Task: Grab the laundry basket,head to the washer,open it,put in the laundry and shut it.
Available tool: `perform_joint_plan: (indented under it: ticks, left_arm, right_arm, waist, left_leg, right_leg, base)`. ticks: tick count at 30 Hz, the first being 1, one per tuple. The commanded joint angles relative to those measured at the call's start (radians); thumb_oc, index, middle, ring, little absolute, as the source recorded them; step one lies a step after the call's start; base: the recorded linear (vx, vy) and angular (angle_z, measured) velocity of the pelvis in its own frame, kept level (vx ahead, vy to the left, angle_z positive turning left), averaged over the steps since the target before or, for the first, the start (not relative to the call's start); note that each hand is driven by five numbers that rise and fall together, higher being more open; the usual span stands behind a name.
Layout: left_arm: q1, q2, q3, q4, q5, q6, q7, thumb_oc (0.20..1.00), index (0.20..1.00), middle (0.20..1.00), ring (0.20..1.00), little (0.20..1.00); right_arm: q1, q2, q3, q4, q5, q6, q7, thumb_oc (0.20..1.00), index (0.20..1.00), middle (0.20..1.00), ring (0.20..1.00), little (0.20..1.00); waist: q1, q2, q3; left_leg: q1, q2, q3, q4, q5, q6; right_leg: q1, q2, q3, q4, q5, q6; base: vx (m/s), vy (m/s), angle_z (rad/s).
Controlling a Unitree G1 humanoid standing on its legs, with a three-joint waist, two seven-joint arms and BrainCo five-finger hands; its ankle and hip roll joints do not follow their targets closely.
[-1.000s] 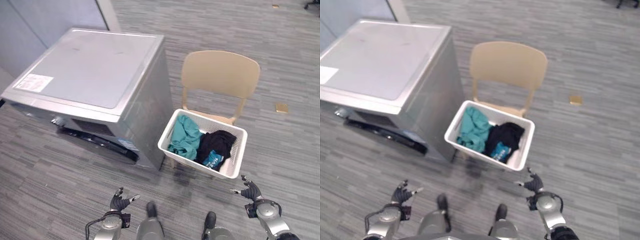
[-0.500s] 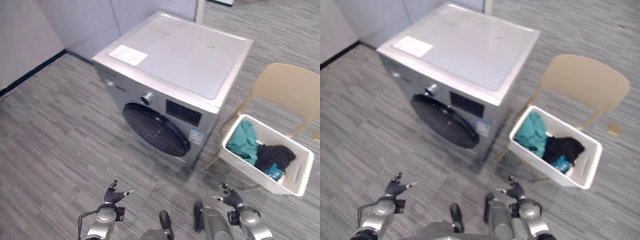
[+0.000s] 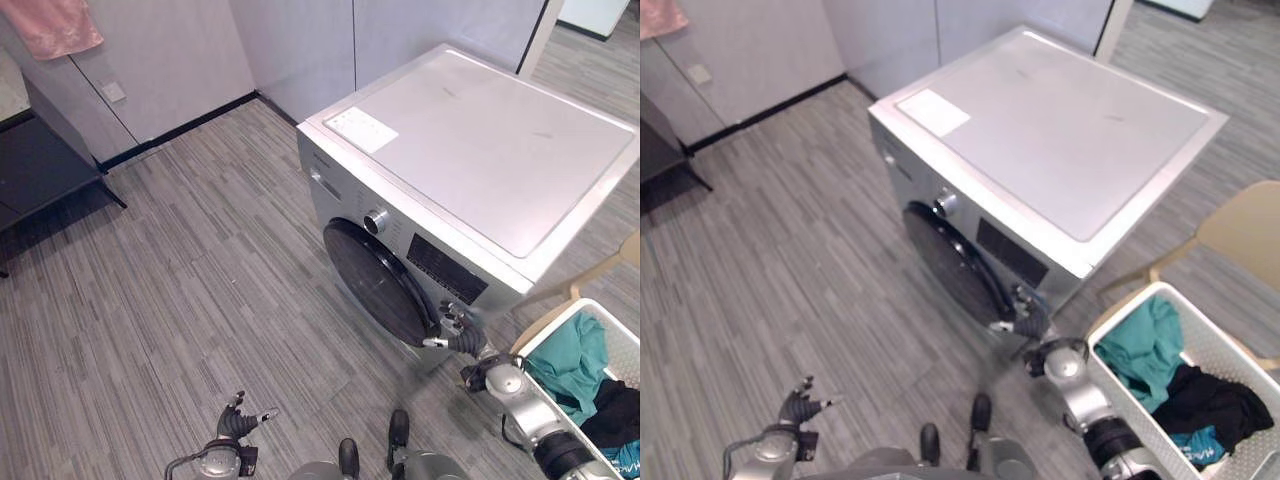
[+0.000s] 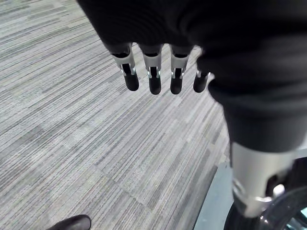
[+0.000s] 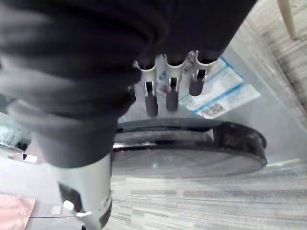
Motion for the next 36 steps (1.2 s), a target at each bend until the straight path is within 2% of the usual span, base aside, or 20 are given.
perform_joint_plan:
  ticks: [1, 7, 9, 10, 14, 17, 20, 21, 22, 23, 25, 28, 29, 33, 34, 36]
  left_arm:
    - [-0.037, 0.021, -0.021, -0.005, 0.026, -0.042, 0.021, 1.0, 1.0, 1.0, 1.0, 1.0]
    - [-0.079, 0.028, -0.074, -0.028, -0.034, -0.058, 0.038, 1.0, 1.0, 1.0, 1.0, 1.0]
    - [-0.083, 0.032, -0.08, -0.032, -0.04, -0.059, 0.041, 1.0, 1.0, 1.0, 1.0, 1.0]
    - [-0.103, 0.038, -0.095, -0.042, -0.07, -0.068, 0.055, 1.0, 1.0, 1.0, 1.0, 1.0]
    - [-0.14, 0.04, -0.115, -0.044, -0.121, -0.084, 0.089, 1.0, 1.0, 1.0, 1.0, 1.0]
    - [-0.146, 0.036, -0.114, -0.046, -0.135, -0.086, 0.097, 1.0, 1.0, 1.0, 1.0, 1.0]
    - [-0.155, 0.022, -0.123, -0.045, -0.142, -0.082, 0.102, 1.0, 1.0, 1.0, 1.0, 1.0]
    - [-0.166, 0.016, -0.132, -0.04, -0.145, -0.082, 0.104, 1.0, 1.0, 1.0, 1.0, 1.0]
    - [-0.19, 0.007, -0.153, -0.032, -0.145, -0.084, 0.113, 1.0, 1.0, 1.0, 1.0, 1.0]
    - [-0.191, 0.007, -0.153, -0.032, -0.145, -0.084, 0.113, 1.0, 1.0, 1.0, 1.0, 1.0]
    - [-0.273, 0.003, -0.23, 0.002, -0.14, -0.106, 0.133, 1.0, 1.0, 1.0, 1.0, 1.0]
    - [-0.305, 0.018, -0.258, -0.022, -0.168, -0.136, 0.147, 1.0, 1.0, 1.0, 1.0, 1.0]
    - [-0.304, 0.027, -0.252, -0.041, -0.179, -0.147, 0.151, 1.0, 1.0, 1.0, 1.0, 1.0]
    - [-0.294, 0.041, -0.228, -0.057, -0.181, -0.147, 0.153, 1.0, 1.0, 1.0, 1.0, 1.0]
    - [-0.291, 0.05, -0.207, -0.054, -0.174, -0.14, 0.155, 1.0, 1.0, 1.0, 1.0, 1.0]
    - [-0.291, 0.052, -0.19, -0.052, -0.168, -0.133, 0.154, 1.0, 1.0, 1.0, 1.0, 1.0]
  right_arm:
    - [-0.073, 0.007, -0.013, -0.041, -0.028, -0.057, -0.084, 1.0, 1.0, 1.0, 1.0, 1.0]
    - [-0.254, 0.036, 0.028, 0.056, 0.084, -0.059, -0.122, 1.0, 1.0, 1.0, 1.0, 1.0]
    - [-0.277, 0.042, 0.031, 0.071, 0.101, -0.061, -0.129, 1.0, 1.0, 1.0, 1.0, 1.0]
    - [-0.356, 0.06, 0.04, 0.12, 0.126, -0.065, -0.159, 1.0, 1.0, 1.0, 1.0, 1.0]
    - [-0.459, 0.114, 0.036, 0.196, 0.219, -0.078, -0.207, 1.0, 1.0, 1.0, 1.0, 1.0]
    - [-0.46, 0.15, 0.073, 0.183, 0.237, -0.078, -0.186, 1.0, 1.0, 1.0, 1.0, 1.0]
    - [-0.444, 0.217, 0.135, 0.152, 0.272, -0.086, -0.151, 1.0, 1.0, 1.0, 1.0, 1.0]
    - [-0.443, 0.253, 0.166, 0.141, 0.297, -0.1, -0.135, 1.0, 1.0, 1.0, 1.0, 1.0]
    - [-0.452, 0.324, 0.253, 0.105, 0.318, -0.103, -0.09, 1.0, 1.0, 1.0, 1.0, 1.0]
    - [-0.453, 0.324, 0.253, 0.105, 0.318, -0.103, -0.09, 1.0, 1.0, 1.0, 1.0, 1.0]
    - [-0.596, 0.445, 0.383, 0.115, 0.379, -0.132, -0.031, 1.0, 1.0, 1.0, 1.0, 1.0]
    - [-0.696, 0.498, 0.387, 0.084, 0.436, -0.167, -0.052, 1.0, 1.0, 1.0, 1.0, 1.0]
    - [-0.713, 0.489, 0.375, 0.045, 0.455, -0.191, -0.062, 1.0, 1.0, 1.0, 1.0, 1.0]
    - [-0.709, 0.426, 0.355, -0.021, 0.437, -0.195, -0.069, 1.0, 1.0, 1.0, 1.0, 1.0]
    - [-0.703, 0.373, 0.337, -0.062, 0.412, -0.186, -0.077, 1.0, 1.0, 1.0, 1.0, 1.0]
    - [-0.676, 0.327, 0.328, -0.094, 0.39, -0.175, -0.071, 1.0, 1.0, 1.0, 1.0, 1.0]
  waist:
    - [-0.001, -0.033, 0.005]
    - [0.037, 0.002, 0.063]
    - [0.042, 0.004, 0.068]
    - [0.061, 0.011, 0.091]
    - [0.088, 0.019, 0.11]
    - [0.097, 0.02, 0.117]
    - [0.109, 0.019, 0.122]
    - [0.114, 0.019, 0.127]
    - [0.127, 0.02, 0.136]
    - [0.127, 0.019, 0.133]
    - [0.168, 0.026, 0.144]
    - [0.206, 0.038, 0.143]
    - [0.221, 0.043, 0.14]
    - [0.232, 0.045, 0.14]
    - [0.228, 0.033, 0.144]
    - [0.217, 0.018, 0.148]
  left_leg:
    - [-0.03, 0.047, -0.011, -0.029, -0.022, -0.047]
    - [-0.127, 0.046, -0.035, -0.03, 0.013, -0.051]
    - [-0.139, 0.045, -0.038, -0.03, 0.017, -0.051]
    - [-0.188, 0.043, -0.047, -0.03, 0.034, -0.052]
    - [-0.237, 0.037, -0.06, -0.023, 0.053, -0.051]
    - [-0.243, 0.036, -0.066, -0.024, 0.056, -0.05]
    - [-0.242, 0.033, -0.071, -0.025, 0.055, -0.049]
    - [-0.242, 0.032, -0.074, -0.023, 0.054, -0.048]
    - [-0.237, 0.031, -0.08, -0.018, 0.05, -0.047]
    - [-0.241, 0.03, -0.081, -0.019, 0.052, -0.047]
    - [-0.255, 0.023, -0.109, 0.002, 0.05, -0.049]
    - [-0.272, 0.013, -0.149, 0.015, 0.051, -0.055]
    - [-0.276, 0.009, -0.168, 0.017, 0.053, -0.057]
    - [-0.279, 0.005, -0.186, 0.006, 0.06, -0.06]
    - [-0.277, 0.008, -0.181, -0.004, 0.063, -0.061]
    - [-0.274, 0.009, -0.168, -0.012, 0.062, -0.06]
  right_leg:
    - [0.035, -0.066, 0.005, 0.028, -0.154, 0.129]
    - [-0.056, -0.076, -0.012, 0.035, -0.135, 0.129]
    - [-0.068, -0.077, -0.013, 0.037, -0.131, 0.129]
    - [-0.114, -0.081, -0.015, 0.049, -0.121, 0.129]
    - [-0.158, -0.089, -0.019, 0.063, -0.114, 0.124]
    - [-0.163, -0.09, -0.023, 0.068, -0.115, 0.124]
    - [-0.159, -0.093, -0.027, 0.069, -0.115, 0.125]
    - [-0.158, -0.094, -0.026, 0.07, -0.115, 0.125]
    - [-0.151, -0.096, -0.03, 0.072, -0.117, 0.126]
    - [-0.154, -0.096, -0.03, 0.071, -0.116, 0.126]
    - [-0.148, -0.108, -0.052, 0.076, -0.118, 0.125]
    - [-0.137, -0.119, -0.085, 0.071, -0.123, 0.124]
    - [-0.128, -0.125, -0.108, 0.069, -0.126, 0.126]
    - [-0.123, -0.128, -0.128, 0.069, -0.128, 0.127]
    - [-0.125, -0.126, -0.128, 0.066, -0.126, 0.13]
    - [-0.13, -0.125, -0.119, 0.063, -0.12, 0.133]
  base:
    - [-0.04, -0.003, 0.04]
    - [-0.12, 0.011, 0.07]
    - [-0.11, 0.02, 0.15]
    - [-0.11, 0.021, 0.2]
    - [-0.07, 0.032, 0.02]
    - [-0.01, 0.028, 0.17]
    - [0.01, 0.034, 0.15]
    - [0.0, 0.0, 0.0]
    - [-0.01, 0.013, -0.07]
    - [0.0, 0.0, 0.0]
    - [-0.04, -0.048, 0.11]
    - [-0.02, -0.065, 0.53]
    - [0.0, -0.041, 0.85]
    - [0.0, -0.002, 0.69]
    - [0.0, 0.025, 0.19]
    - [0.0, 0.037, 0.15]
